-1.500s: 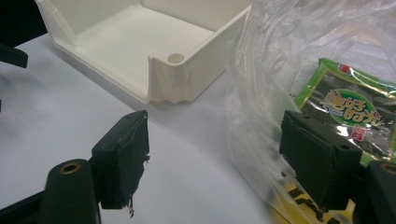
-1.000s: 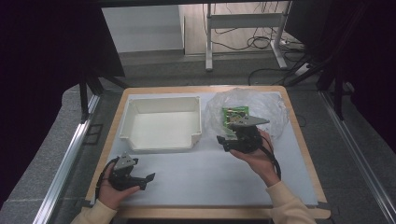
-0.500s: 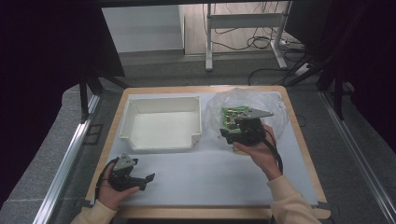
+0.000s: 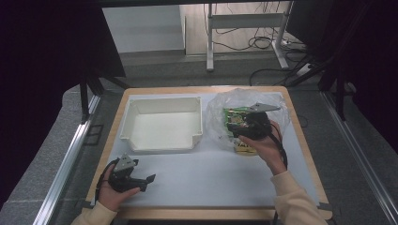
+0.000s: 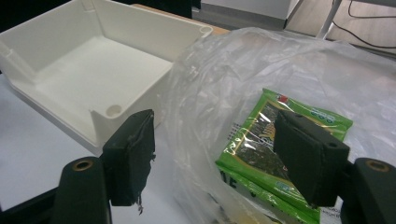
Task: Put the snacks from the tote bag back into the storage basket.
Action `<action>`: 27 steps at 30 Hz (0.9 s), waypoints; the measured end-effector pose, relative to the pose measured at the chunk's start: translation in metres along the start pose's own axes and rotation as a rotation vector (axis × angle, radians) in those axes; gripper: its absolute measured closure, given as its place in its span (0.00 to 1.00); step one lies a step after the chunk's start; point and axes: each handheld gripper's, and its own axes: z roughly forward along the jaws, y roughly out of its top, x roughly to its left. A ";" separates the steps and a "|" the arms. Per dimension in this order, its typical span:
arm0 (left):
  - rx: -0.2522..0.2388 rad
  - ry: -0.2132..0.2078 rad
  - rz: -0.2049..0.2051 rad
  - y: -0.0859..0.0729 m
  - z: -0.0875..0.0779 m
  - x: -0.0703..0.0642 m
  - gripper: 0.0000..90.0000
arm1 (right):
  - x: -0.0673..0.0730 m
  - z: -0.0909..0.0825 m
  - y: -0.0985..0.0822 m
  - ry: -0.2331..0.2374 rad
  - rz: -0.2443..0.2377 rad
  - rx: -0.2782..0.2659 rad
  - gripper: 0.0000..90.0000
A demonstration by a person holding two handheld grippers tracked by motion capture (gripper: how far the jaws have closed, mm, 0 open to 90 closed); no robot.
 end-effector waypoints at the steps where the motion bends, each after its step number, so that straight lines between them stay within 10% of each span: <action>1: 0.001 0.001 0.001 0.000 0.000 0.000 0.09 | -0.002 0.001 0.000 -0.001 0.008 0.002 0.33; 27: -0.002 0.007 0.002 0.000 -0.001 0.001 0.09 | -0.040 0.015 0.001 -0.051 0.103 0.032 0.34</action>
